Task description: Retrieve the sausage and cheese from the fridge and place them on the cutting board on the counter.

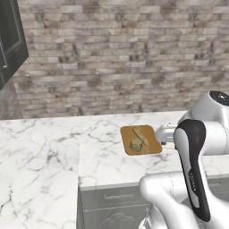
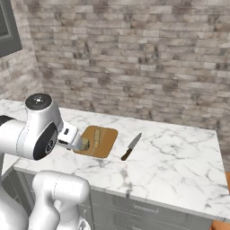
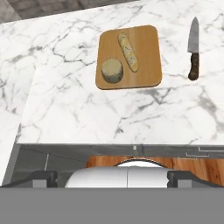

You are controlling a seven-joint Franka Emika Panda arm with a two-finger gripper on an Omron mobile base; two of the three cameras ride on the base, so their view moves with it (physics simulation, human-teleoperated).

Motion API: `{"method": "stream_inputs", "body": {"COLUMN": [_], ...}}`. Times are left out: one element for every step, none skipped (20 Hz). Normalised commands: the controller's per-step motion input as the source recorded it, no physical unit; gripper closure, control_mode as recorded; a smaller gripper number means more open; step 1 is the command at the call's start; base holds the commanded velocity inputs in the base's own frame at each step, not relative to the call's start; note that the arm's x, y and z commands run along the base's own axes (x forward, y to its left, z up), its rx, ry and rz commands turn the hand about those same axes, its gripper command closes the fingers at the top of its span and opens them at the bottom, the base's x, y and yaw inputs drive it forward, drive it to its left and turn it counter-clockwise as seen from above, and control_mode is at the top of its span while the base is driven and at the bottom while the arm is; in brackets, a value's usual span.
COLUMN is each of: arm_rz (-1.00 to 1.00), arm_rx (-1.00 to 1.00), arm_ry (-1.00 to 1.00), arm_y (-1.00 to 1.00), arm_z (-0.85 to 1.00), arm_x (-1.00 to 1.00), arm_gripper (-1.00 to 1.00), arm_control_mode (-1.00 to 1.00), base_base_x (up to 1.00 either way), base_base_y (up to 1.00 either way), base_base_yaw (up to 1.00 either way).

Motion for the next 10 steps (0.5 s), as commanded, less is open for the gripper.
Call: {"method": "stream_inputs", "body": {"arm_rz": [0.0,0.0,0.0,0.0,0.0,0.0,0.0,0.0,0.0,0.0], "arm_rx": [0.0,0.0,0.0,0.0,0.0,0.0,0.0,0.0,0.0,0.0], "arm_ry": [0.0,0.0,0.0,0.0,0.0,0.0,0.0,0.0,0.0,0.0], "arm_y": [0.0,0.0,0.0,0.0,0.0,0.0,0.0,0.0,0.0,0.0], "arm_z": [0.0,0.0,0.0,0.0,0.0,0.0,0.0,0.0,0.0,0.0], "arm_x": [0.0,0.0,0.0,0.0,0.0,0.0,0.0,0.0,0.0,0.0], "arm_gripper": [-1.0,-1.0,-1.0,-1.0,-1.0,-1.0,-1.0,-1.0,-1.0,-1.0], "arm_control_mode": [1.0,1.0,1.0,1.0,1.0,1.0,1.0,1.0,1.0,1.0], "base_base_x": [-0.09,-1.0,-0.97,-0.91,-0.92,-1.0,-0.96,-0.56,-0.09,0.0], "base_base_y": [-0.01,0.0,-0.06,-0.19,-0.08,-0.07,-0.16,-0.36,-0.32,-0.26], "base_base_yaw": [0.0,0.0,0.0,0.0,-0.03,-0.11,-0.25,-0.44,-0.53,-0.61]}}
